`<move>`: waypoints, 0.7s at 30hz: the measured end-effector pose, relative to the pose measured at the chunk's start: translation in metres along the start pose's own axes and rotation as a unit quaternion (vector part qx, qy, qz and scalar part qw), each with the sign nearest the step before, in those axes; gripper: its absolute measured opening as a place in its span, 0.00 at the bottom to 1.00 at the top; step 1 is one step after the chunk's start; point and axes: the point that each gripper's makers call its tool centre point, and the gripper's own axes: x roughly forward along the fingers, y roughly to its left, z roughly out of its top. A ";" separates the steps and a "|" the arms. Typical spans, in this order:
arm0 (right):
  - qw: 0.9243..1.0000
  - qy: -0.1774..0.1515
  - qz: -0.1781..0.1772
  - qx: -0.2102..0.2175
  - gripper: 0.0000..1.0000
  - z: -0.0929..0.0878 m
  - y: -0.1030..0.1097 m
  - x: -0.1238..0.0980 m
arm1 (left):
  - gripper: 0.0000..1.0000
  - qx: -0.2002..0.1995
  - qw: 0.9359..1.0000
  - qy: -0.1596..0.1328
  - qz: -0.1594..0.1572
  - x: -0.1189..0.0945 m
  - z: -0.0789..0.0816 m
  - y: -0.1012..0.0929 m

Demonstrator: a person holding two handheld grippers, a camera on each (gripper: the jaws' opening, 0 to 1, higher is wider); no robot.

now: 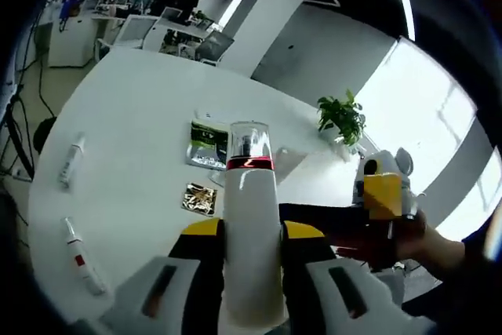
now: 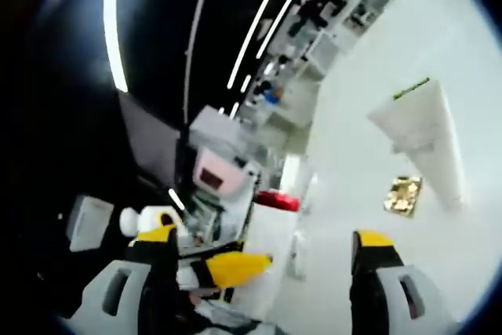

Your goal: Arrange the skincare products in the storage area until every visible bottle or jar stands upright without overlapping.

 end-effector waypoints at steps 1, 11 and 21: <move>1.000 0.000 -0.004 0.000 0.91 0.002 -0.001 0.003 | 0.23 0.001 1.000 -0.002 -0.001 -0.001 0.001 -0.002; 1.000 0.008 -0.013 0.011 0.82 0.003 0.003 0.012 | 0.23 0.041 0.999 -0.012 0.004 -0.005 0.008 -0.019; 0.999 -0.003 -0.031 0.016 0.66 0.010 -0.001 0.006 | 0.23 0.090 0.996 -0.007 0.016 -0.010 0.009 -0.030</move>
